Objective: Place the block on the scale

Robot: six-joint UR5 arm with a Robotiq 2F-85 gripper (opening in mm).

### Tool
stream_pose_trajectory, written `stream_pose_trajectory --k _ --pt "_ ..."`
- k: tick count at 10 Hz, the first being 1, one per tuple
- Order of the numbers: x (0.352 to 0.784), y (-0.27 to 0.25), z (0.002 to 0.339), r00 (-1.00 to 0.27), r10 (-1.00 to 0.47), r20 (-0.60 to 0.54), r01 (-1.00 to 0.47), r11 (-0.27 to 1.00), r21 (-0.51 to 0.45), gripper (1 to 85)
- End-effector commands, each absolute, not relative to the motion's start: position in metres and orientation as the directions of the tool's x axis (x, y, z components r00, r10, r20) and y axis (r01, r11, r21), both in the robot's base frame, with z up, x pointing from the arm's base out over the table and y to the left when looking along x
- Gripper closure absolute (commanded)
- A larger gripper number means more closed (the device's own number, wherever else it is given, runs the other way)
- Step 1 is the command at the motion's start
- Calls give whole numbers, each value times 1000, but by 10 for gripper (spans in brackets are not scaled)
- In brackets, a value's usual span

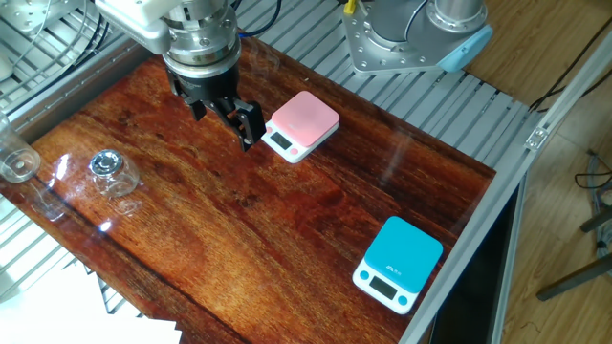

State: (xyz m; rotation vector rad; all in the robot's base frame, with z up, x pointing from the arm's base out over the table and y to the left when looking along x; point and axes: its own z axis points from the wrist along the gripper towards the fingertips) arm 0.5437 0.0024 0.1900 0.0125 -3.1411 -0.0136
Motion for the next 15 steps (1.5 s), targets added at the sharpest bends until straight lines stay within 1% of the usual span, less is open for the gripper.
stream_pose_trajectory --k 1,10,13,15 --pt "540 27 191 -991 131 27 132 987 90 847" --pt "543 22 187 -991 130 12 131 989 64 847" --pt "540 8 184 -997 74 -1 74 996 55 847" --pt "539 6 183 -998 60 -6 59 995 75 847"
